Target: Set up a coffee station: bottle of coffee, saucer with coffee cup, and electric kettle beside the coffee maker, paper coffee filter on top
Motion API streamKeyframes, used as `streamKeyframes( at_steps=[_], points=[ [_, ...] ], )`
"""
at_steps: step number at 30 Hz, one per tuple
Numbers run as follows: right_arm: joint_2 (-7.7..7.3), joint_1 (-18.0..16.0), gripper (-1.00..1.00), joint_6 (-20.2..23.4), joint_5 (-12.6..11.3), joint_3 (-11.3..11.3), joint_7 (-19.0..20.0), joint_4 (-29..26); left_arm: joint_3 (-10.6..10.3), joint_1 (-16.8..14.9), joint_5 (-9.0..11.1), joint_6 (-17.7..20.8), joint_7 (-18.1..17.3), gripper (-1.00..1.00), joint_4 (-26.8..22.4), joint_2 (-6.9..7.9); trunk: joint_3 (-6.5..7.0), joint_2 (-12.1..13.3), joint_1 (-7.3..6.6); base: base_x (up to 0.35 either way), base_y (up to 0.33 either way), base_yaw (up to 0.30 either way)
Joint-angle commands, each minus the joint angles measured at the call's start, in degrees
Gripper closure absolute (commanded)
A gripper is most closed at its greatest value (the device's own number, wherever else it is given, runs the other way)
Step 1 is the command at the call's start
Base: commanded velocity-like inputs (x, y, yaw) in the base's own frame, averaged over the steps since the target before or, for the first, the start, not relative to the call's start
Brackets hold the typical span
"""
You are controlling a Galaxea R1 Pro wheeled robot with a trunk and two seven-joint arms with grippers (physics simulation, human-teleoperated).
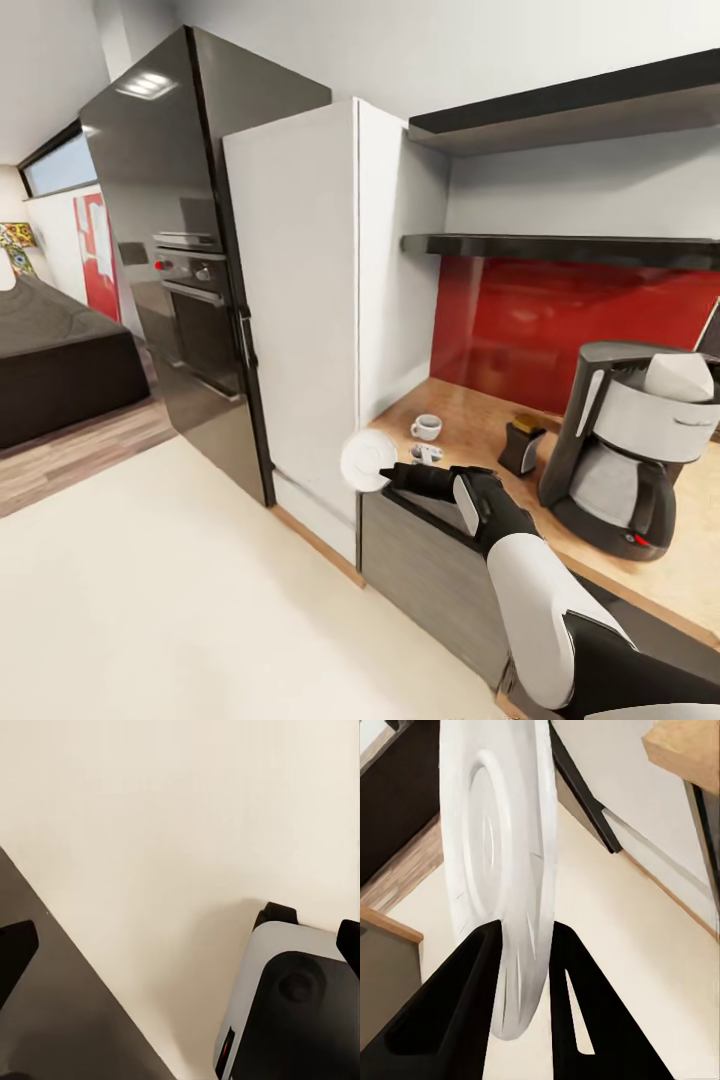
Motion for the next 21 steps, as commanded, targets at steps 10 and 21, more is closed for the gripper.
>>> streamKeyframes(
  at_steps=[10, 21],
  points=[
    [0.10, -0.1, 1.00, 2.6, 0.5, -0.5, 0.5, -0.4, 0.0, 0.0, 0.7, 0.3, 0.3, -1.00, -0.1, 0.04, -0.12, -0.1, 0.03, 0.000, 0.005, -0.264],
    [0.10, -0.1, 1.00, 2.7, 0.5, -0.5, 0.5, -0.4, 0.0, 0.0, 0.7, 0.3, 0.3, -1.00, -0.1, -0.02, -0.12, -0.1, 0.03, 0.052, 0.237, -0.264]
  ],
)
